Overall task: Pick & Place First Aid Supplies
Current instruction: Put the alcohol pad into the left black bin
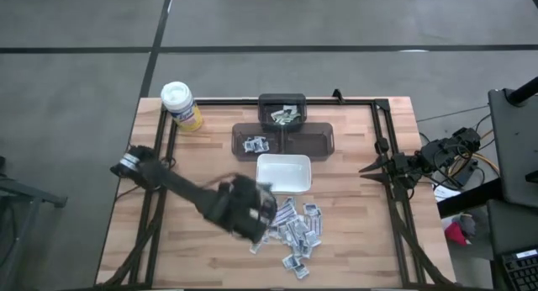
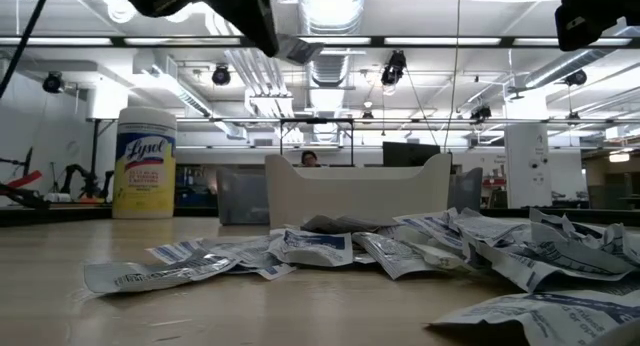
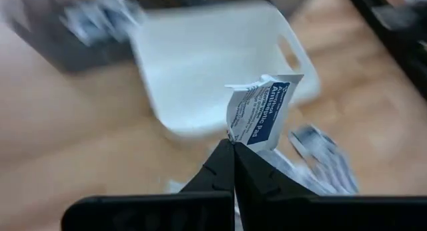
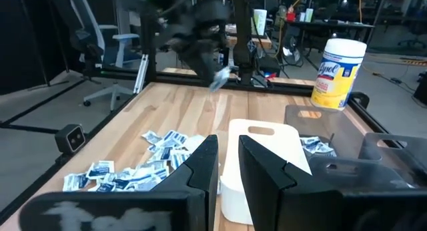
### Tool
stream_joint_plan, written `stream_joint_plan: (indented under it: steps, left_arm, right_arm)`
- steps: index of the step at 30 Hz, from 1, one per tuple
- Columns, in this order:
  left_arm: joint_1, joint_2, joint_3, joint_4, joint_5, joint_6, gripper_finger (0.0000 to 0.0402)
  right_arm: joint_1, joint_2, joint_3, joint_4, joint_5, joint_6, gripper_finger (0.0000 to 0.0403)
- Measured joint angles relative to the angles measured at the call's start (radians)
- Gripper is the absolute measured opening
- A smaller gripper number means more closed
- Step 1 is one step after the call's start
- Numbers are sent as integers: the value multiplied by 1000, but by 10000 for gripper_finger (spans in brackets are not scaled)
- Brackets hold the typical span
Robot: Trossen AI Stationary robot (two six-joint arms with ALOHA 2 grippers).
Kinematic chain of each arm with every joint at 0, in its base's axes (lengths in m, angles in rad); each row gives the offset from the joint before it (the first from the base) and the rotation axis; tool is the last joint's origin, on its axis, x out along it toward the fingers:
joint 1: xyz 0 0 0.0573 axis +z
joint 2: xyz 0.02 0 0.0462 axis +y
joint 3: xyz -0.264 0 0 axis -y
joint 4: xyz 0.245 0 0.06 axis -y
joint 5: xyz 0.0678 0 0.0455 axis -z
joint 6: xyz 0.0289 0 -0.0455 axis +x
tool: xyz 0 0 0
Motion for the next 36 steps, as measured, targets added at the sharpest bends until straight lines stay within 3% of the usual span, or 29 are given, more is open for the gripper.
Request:
stream_joint_plan:
  steps: [6,14,19,28,36]
  left_arm:
    - [187,-102,0,-109,45,179,0]
    - [503,-178,0,-101,175,588,0]
    - [643,-181,-3,-56,266,780,0]
    - [766,-179,-73,74,411,944,0]
    - [792,-179,-188,191,528,956,0]
  right_arm:
    - [0,0,0,1,0,5,59]
    - [0,0,0,30,1,9,59]
    - [0,0,0,80,2,31,59]
    - [0,0,-18,83,5,56,59]
    - [0,0,-124,210,189,47,59]
